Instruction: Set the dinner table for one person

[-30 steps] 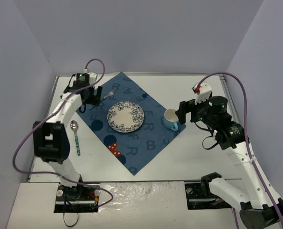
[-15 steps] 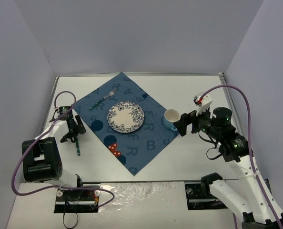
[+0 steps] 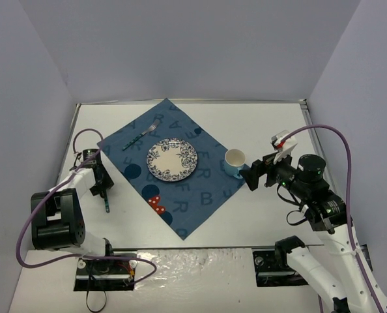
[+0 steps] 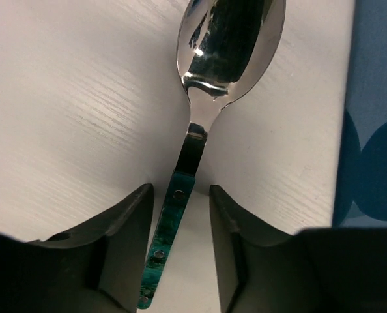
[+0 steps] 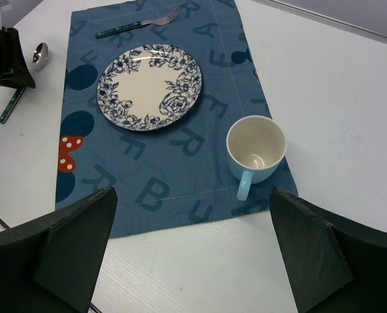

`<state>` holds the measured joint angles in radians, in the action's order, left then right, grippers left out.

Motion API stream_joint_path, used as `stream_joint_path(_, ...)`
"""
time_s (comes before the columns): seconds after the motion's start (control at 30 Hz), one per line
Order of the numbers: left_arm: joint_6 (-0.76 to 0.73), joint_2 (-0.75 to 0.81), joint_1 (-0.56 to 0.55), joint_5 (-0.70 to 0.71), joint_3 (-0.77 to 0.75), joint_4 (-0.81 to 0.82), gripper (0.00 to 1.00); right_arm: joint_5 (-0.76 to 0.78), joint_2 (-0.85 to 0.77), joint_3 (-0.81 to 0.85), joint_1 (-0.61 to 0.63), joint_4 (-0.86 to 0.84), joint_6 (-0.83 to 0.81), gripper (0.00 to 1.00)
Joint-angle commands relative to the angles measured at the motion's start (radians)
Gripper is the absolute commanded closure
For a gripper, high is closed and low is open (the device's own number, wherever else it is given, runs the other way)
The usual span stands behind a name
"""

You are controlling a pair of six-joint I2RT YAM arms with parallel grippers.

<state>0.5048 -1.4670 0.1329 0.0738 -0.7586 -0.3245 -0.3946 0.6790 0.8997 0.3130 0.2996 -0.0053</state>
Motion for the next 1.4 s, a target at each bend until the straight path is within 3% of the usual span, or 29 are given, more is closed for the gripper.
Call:
stream_joint_path(0.0,0.046,0.013,0.002,-0.008,0.005,0.036,0.78,-0.02,-0.015,0.001,-0.006,-0.056,0.005,0.0)
stream_joint_path(0.1,0.048,0.038,-0.004,-0.021,0.001,0.023,0.99,-0.02,-0.019,0.005,-0.006,-0.053,0.005,0.0)
stream_joint_path(0.27,-0.029,0.132,-0.064,0.031,-0.084,-0.113,1.0,-0.022,-0.03,0.012,-0.005,-0.05,0.005,0.0)
stream_joint_path(0.43,-0.113,0.238,-0.219,0.06,-0.208,-0.21,1.0,0.002,-0.032,0.03,-0.001,-0.044,0.005,0.0)
stream_joint_path(0.57,-0.206,0.221,-0.573,0.05,-0.32,-0.232,1.0,0.054,-0.025,0.07,0.008,-0.039,0.005,0.0)
stream_joint_path(0.8,-0.267,-0.068,-0.982,0.102,-0.505,-0.227,1.0,0.134,-0.024,0.115,0.014,-0.033,0.033,0.0)
stream_joint_path(0.93,-0.294,-0.213,-1.071,0.1,-0.627,-0.219,1.0,0.151,-0.035,0.134,0.015,-0.021,0.031,0.0)
stream_joint_path(1.1,-0.333,-0.343,-1.092,0.079,-0.705,-0.202,1.0,0.155,-0.047,0.16,0.018,0.017,0.024,0.0)
stream_joint_path(1.37,-0.32,-0.385,-1.106,0.032,-0.663,-0.143,1.0,0.203,-0.081,0.174,0.018,0.069,0.003,0.0)
